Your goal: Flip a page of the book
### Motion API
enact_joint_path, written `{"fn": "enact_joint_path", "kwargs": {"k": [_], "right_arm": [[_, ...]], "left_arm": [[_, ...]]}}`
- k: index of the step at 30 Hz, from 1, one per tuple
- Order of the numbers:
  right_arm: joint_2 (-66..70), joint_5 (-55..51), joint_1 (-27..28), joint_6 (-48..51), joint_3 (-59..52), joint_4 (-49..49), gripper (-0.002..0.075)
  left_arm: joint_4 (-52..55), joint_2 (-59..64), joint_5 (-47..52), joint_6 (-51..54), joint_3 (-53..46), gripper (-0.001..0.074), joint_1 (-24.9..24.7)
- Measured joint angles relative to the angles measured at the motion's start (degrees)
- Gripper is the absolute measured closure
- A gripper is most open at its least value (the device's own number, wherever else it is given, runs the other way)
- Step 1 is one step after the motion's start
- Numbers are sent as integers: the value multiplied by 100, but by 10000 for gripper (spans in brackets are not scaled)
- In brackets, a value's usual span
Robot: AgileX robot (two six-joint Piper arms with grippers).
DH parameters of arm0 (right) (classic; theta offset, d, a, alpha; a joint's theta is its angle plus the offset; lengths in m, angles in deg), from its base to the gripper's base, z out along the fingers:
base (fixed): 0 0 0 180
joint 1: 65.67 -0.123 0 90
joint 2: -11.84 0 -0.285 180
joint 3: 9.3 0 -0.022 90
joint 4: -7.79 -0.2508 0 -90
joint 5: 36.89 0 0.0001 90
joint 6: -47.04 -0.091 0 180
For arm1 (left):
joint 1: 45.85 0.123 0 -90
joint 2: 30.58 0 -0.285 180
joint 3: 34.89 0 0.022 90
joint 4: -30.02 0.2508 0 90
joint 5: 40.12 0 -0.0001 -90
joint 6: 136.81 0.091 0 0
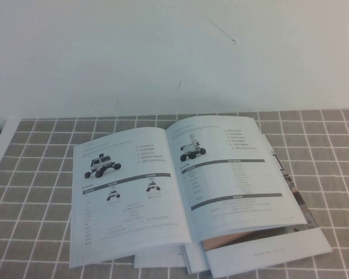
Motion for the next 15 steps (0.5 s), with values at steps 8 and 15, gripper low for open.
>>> {"fn": "enact_joint_path", "kwargs": {"k": [8, 15], "right_arm": [[-250, 130, 174, 0, -365, 0, 728], [-1117, 979, 1396, 0, -1559, 179, 728]], "left_arm": [[0, 0, 0, 0, 0, 738, 0], [0, 0, 0, 0, 0, 738, 0]]}}
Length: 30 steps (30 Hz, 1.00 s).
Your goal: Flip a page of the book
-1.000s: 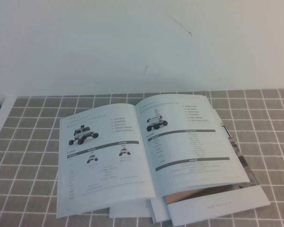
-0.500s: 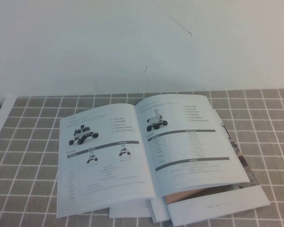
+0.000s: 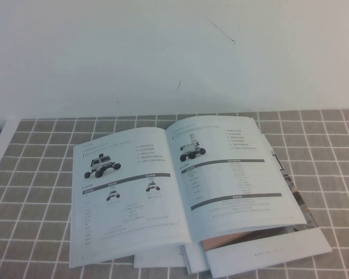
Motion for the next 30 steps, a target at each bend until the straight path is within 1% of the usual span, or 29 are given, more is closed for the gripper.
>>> {"fn": "enact_joint_path", "kwargs": {"k": [3, 5, 7, 11, 14, 17, 20, 30], "right_arm": [[-346, 602, 488, -10, -556, 138, 728], [-488, 955, 648, -10, -811, 160, 728], [-571, 928, 708, -10, -861, 165, 728], [-597, 842, 706, -92, -884, 176, 728], [-597, 738, 706, -1000, -874, 633, 728], [-597, 716, 696, -1416, -864, 1092, 728], [-677, 694, 696, -1501, -864, 1219, 728], [-693, 682, 696, -1290, -854, 1266, 728]], "left_arm": [[0, 0, 0, 0, 0, 738, 0], [0, 0, 0, 0, 0, 738, 0], [0, 0, 0, 22, 0, 738, 0], [4, -9, 4, 22, 0, 738, 0], [4, -9, 4, 11, 0, 738, 0], [4, -9, 4, 11, 0, 738, 0], [13, -9, 13, 11, 0, 738, 0], [13, -9, 26, 11, 0, 738, 0]]}}
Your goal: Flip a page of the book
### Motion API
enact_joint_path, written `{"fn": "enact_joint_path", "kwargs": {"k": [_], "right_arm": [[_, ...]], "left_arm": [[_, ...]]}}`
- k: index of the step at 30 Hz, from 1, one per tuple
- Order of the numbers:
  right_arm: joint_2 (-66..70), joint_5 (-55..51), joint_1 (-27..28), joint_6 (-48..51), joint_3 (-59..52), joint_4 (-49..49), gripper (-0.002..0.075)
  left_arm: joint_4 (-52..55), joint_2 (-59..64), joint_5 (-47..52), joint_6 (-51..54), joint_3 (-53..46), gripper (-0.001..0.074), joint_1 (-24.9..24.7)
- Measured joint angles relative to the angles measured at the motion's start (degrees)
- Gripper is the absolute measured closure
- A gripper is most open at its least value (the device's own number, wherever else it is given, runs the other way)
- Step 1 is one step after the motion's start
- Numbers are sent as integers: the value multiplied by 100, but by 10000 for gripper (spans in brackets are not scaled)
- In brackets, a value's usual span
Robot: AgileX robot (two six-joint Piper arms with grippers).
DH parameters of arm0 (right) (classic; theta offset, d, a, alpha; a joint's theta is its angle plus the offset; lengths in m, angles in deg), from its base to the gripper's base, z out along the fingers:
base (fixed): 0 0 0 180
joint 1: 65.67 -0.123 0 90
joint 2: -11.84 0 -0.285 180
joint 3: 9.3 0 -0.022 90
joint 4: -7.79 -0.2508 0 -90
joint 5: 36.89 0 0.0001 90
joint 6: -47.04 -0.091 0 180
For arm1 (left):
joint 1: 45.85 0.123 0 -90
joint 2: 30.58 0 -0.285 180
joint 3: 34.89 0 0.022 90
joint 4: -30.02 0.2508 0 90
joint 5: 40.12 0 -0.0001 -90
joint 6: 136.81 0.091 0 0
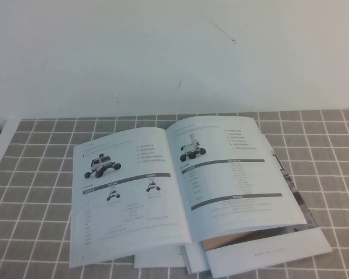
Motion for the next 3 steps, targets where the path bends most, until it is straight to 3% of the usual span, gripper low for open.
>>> {"fn": "enact_joint_path", "kwargs": {"k": [3], "right_arm": [[0, 0, -8, 0, 0, 0, 728]], "left_arm": [[4, 0, 0, 0, 0, 738, 0]]}}
